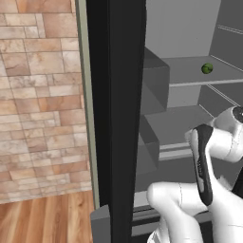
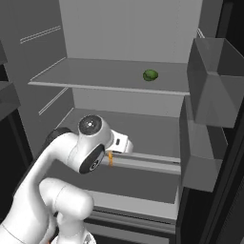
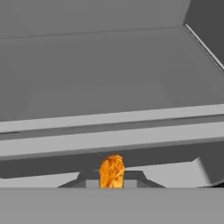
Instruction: Open the fridge, remove the tangerine, avocado, and shrimp, and place them on any counter.
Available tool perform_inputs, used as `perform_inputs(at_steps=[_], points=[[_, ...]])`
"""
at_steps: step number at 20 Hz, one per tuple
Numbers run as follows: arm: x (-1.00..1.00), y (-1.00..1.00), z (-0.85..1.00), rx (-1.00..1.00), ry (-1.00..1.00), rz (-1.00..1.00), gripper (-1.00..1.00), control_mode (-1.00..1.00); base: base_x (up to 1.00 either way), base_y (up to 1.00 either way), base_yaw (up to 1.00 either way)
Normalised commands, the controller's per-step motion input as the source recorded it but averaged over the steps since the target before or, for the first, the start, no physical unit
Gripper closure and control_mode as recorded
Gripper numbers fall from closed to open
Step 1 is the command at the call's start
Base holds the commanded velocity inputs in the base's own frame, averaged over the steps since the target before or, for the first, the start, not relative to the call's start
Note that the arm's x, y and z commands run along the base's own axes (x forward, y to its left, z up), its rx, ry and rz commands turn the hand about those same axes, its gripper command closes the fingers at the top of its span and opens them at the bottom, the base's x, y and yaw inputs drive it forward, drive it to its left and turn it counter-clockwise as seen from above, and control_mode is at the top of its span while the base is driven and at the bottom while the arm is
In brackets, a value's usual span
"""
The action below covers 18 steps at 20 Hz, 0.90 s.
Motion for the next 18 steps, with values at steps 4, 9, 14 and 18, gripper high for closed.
perform_inputs(at_steps=[4,9,14,18], points=[[-0.94,0.03,0.00,0.00,0.00,-0.01,1.00,-1.00,0.00,0.00,0.00],[-0.64,0.00,-0.01,0.00,0.05,-0.01,1.00,-1.00,0.00,0.00,0.00],[0.00,0.00,0.00,0.00,0.00,0.00,1.00,1.00,-0.98,0.00,0.00],[0.00,0.00,0.00,0.00,0.00,0.00,1.00,1.00,-1.00,0.00,-0.03]])
